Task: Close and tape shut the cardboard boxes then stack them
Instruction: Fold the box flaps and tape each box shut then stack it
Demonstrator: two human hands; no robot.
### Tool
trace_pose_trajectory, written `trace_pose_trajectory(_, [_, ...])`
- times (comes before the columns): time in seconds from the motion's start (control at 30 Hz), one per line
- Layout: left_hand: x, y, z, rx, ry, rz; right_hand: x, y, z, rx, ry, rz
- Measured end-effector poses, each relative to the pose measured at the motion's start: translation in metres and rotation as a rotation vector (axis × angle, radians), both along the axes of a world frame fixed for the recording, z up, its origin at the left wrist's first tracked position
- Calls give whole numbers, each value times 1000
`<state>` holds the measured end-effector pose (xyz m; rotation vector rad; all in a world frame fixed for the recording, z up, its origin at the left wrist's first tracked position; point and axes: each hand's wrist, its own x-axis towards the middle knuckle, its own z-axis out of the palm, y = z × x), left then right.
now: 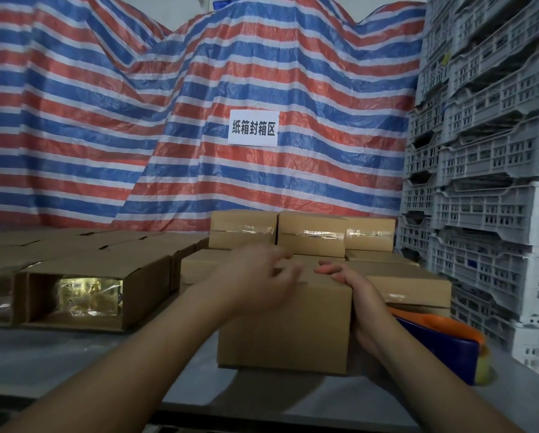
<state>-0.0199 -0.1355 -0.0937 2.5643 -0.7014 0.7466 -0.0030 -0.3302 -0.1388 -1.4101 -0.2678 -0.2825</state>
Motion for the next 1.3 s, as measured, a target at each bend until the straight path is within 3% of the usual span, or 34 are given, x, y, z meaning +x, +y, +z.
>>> trace_pose_trajectory(0.07, [1,-11,-8,208,-28,33,-1,-1,0,5,15,11])
trace_pose_trajectory(0.13, [2,-13,-14,289,-109,77,-2,-3,0,-19,46,22])
trace_pose_trajectory(0.27, [4,-8,-18,263,-150,51,-3,-17,10,-133,98,55])
trace_pose_trajectory(0.4, [3,-8,-18,255,-144,39,3,-41,16,-315,-14,-214])
trace_pose_trajectory(0.57, [7,-8,-21,237,-145,36,-1,-72,23,-1069,-77,-468])
trace_pose_trajectory(0.7, [11,-8,-22,230,-139,43,-11,-91,19,-1631,-100,-800])
trace_pose_trajectory(0.83, [11,-8,-22,224,-139,50,-17,-106,-4,-1696,1,-841])
trace_pose_trajectory(1.0, [7,-7,-20,255,-106,78,-21,-101,-30,-1600,11,-896])
trace_pose_trajectory(1.1, [2,-7,-18,273,-78,80,-23,-99,-36,-1652,-58,-989])
trace_pose_trajectory(1.3, [-6,-5,-6,158,134,53,-26,-96,-39,-1702,-98,-1063])
